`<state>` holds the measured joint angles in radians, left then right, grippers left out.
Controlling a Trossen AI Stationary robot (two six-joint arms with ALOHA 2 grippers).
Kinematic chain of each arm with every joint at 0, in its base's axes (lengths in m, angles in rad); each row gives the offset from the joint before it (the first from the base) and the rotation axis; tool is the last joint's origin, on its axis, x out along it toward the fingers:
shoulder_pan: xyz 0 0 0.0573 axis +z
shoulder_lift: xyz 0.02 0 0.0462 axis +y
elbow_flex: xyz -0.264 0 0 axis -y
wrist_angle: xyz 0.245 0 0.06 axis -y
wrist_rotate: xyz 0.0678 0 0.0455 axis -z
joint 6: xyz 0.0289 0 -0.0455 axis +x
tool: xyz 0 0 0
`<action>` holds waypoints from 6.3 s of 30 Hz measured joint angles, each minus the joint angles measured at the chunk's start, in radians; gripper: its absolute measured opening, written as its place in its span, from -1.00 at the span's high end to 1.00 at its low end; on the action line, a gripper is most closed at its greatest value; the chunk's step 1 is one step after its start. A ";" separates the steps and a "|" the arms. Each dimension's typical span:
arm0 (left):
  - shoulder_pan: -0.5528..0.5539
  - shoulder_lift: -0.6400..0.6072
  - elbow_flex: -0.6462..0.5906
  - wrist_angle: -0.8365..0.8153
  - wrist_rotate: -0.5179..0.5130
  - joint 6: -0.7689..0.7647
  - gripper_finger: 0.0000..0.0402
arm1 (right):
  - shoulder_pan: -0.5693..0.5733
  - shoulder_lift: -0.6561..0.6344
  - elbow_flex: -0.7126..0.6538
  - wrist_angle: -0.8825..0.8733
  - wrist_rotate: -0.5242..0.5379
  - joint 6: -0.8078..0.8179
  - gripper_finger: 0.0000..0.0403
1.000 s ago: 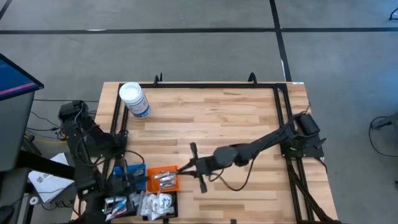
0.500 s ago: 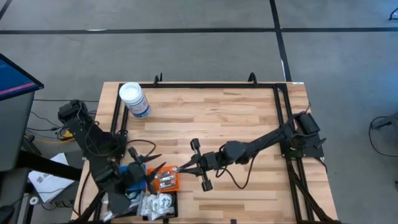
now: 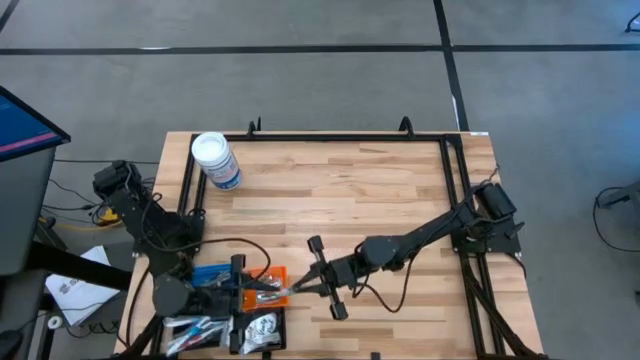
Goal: Pick & Place Travel size toiletries
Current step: Put the nail cutter into the orange basket, then return to Home Position
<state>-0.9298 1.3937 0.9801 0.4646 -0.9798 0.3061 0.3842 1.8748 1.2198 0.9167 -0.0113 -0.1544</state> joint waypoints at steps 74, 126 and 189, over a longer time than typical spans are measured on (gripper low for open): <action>0.077 0.000 -0.013 0.085 0.139 -0.008 0.92 | 0.006 -0.156 0.000 -0.489 0.012 -0.007 -0.26; 0.414 0.214 -0.013 -1.085 1.078 -0.975 0.81 | 0.047 -0.319 -0.087 -1.142 0.117 0.181 -0.27; 0.363 0.037 -0.013 -0.522 0.446 -0.588 0.47 | -0.293 -1.726 -1.212 -0.840 0.168 0.151 -0.27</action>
<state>-0.5667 1.4311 0.9668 -0.0574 -0.5343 -0.2820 0.0915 0.1489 0.0082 0.0766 0.1568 -0.0036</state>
